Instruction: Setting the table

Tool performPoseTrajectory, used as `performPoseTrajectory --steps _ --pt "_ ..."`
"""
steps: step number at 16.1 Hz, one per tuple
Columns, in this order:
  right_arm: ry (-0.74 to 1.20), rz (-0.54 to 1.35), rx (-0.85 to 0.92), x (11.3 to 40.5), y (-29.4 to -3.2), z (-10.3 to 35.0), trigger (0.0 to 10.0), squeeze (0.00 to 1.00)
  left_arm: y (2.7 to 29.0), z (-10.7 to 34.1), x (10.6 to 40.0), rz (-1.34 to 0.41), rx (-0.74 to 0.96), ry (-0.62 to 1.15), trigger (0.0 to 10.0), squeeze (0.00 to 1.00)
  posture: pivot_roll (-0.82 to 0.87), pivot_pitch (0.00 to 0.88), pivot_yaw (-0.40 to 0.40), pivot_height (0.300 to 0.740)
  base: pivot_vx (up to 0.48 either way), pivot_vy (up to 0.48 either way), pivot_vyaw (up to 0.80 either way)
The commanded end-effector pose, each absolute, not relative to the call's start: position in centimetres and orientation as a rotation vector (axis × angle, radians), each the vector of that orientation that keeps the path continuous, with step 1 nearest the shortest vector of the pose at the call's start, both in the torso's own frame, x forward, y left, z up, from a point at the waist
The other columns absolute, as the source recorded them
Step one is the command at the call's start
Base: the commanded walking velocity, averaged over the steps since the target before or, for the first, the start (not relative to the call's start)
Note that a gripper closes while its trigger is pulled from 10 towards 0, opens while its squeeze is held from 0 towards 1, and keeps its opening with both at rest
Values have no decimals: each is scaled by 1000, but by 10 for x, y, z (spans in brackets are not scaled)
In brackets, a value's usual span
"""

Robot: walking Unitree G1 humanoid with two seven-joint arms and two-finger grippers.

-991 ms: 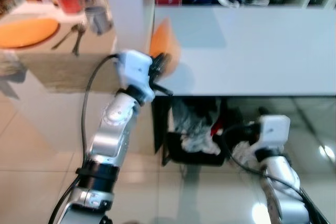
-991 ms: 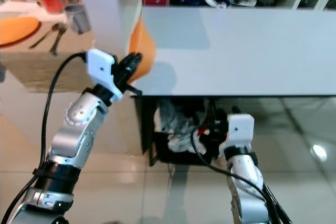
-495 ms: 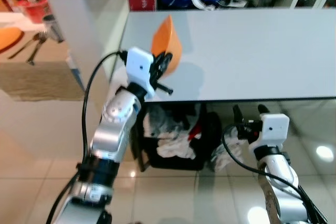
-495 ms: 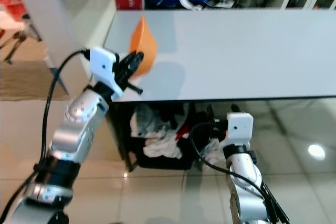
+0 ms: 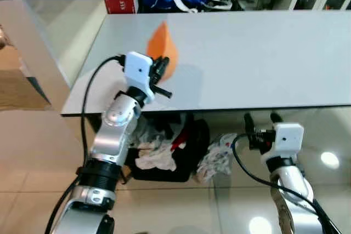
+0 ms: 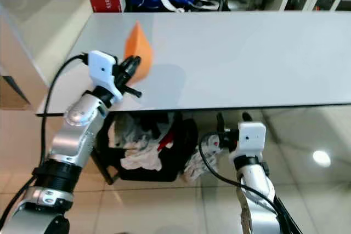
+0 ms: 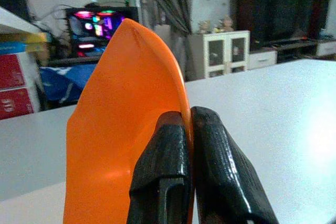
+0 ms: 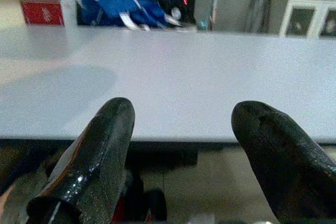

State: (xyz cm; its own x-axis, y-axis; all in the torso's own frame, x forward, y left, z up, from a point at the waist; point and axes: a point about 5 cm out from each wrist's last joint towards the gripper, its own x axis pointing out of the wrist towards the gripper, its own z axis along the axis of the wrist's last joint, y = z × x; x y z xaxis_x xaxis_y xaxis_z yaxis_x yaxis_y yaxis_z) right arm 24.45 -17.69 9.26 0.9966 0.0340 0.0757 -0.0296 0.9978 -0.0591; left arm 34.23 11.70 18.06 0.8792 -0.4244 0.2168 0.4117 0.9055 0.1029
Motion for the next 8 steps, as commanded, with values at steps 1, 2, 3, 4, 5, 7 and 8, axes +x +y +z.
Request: performPoseTrajectory --steps 1,2,3,4,5,7,8 --pt "-74 62 -44 244 -167 93 10000 0 129 185 343 -388 67 -261 0 0 -28 0 41 740 300 -371 0" --pt "-75 63 -44 244 -166 93 10000 0 130 184 343 -383 65 -257 0 0 -28 0 41 740 304 -368 0" --pt "-80 65 -44 246 -166 95 10000 0 132 182 343 -371 60 -250 0 0 -27 0 43 740 304 -368 0" --pt "-88 68 -44 247 -166 97 10000 0 134 185 344 -359 62 -257 0 0 -22 0 41 740 300 -371 0" --pt "-89 69 -44 247 -166 98 10000 0 137 189 346 -353 72 -265 0 0 -21 0 41 740 304 -368 0" --pt "-87 71 -42 247 -165 97 10000 0 140 192 349 -339 90 -276 0 0 -20 0 44 740 304 -368 0" --pt "-87 72 -42 247 -164 97 10000 0 140 193 350 -338 92 -277 0 0 -21 0 45 740 304 -368 0"
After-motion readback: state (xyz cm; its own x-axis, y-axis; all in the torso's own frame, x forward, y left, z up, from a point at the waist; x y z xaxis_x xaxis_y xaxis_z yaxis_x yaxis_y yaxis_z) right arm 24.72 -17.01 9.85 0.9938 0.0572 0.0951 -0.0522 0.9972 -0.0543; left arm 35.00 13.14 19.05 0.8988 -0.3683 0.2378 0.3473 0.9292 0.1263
